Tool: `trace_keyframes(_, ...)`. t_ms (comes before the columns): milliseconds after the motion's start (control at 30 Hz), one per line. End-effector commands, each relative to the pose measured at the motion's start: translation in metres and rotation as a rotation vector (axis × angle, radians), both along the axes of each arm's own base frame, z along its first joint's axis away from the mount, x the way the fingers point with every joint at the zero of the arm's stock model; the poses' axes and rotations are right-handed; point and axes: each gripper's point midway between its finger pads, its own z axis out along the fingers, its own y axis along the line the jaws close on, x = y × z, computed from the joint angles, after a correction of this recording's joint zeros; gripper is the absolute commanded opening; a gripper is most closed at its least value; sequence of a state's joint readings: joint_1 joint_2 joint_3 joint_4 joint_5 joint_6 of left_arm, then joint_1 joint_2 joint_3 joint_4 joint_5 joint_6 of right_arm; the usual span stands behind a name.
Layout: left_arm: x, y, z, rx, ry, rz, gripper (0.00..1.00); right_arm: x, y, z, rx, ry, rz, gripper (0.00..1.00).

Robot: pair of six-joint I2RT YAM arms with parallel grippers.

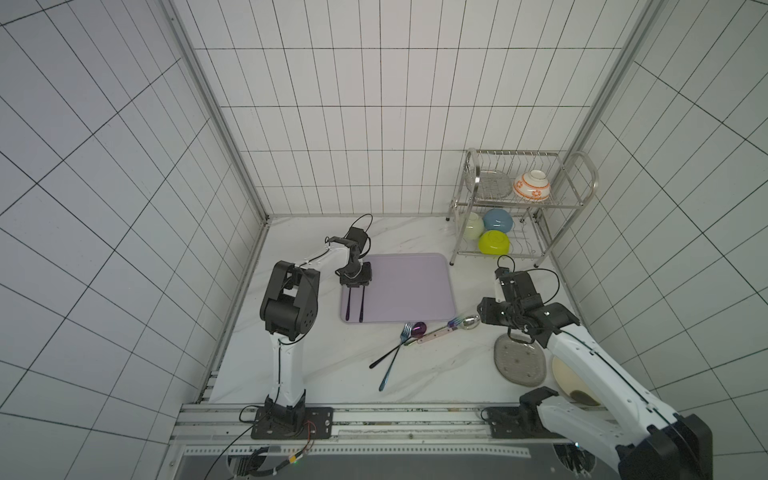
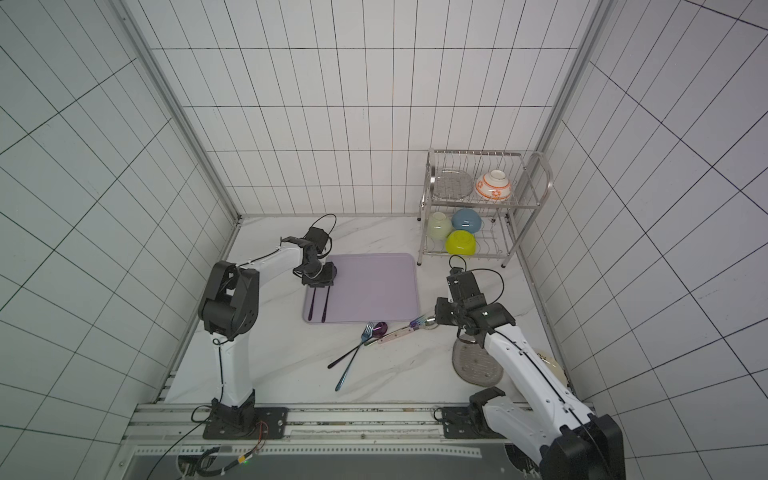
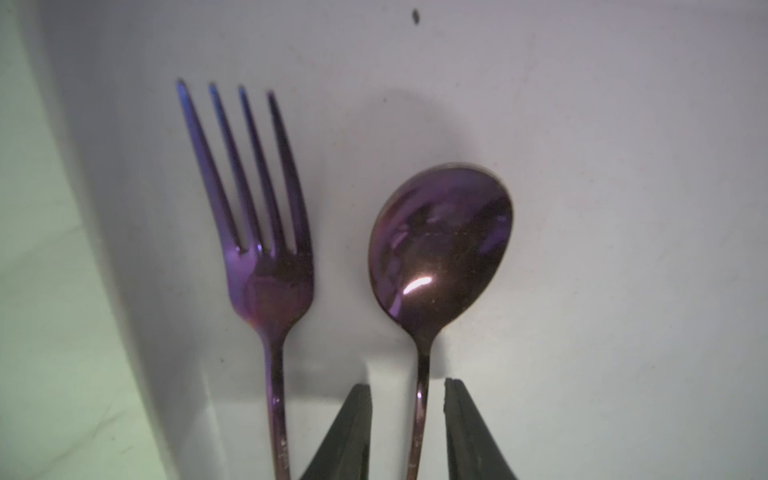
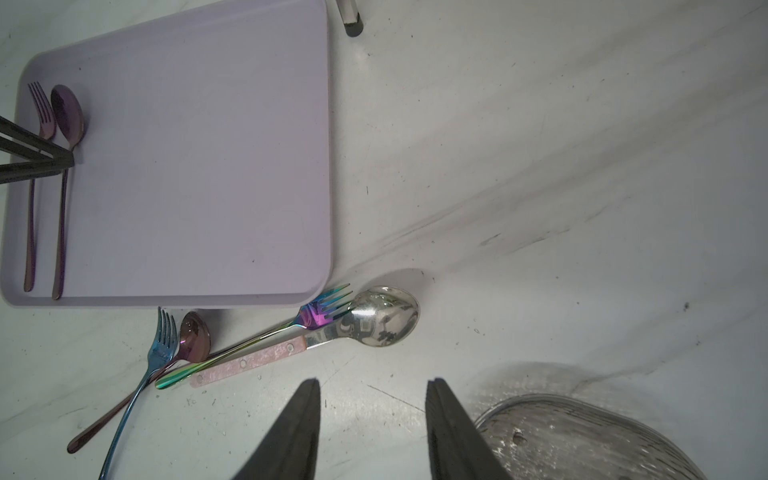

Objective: Set the spoon and fork side by side
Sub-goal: Place the spoon on the tray.

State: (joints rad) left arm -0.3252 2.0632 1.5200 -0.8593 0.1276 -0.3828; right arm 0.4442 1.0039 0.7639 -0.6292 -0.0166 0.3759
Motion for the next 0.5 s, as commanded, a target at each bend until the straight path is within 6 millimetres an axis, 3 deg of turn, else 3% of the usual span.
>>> trace_keyframes(0, 0.004, 0.003, 0.036, -0.005, -0.074, -0.002, 0.37, -0.002, -0.007, 0.0, -0.014, -0.001, -0.026, 0.46)
trace_keyframes(300, -0.014, 0.021, 0.09, 0.018, -0.183, 0.048, 0.54, 0.004, -0.016, 0.012, -0.048, -0.043, -0.059, 0.51)
trace_keyframes(467, -0.03, 0.042, 0.118, 0.083, -0.256, 0.076, 0.67, 0.011, -0.048, 0.018, -0.126, -0.092, -0.242, 0.79)
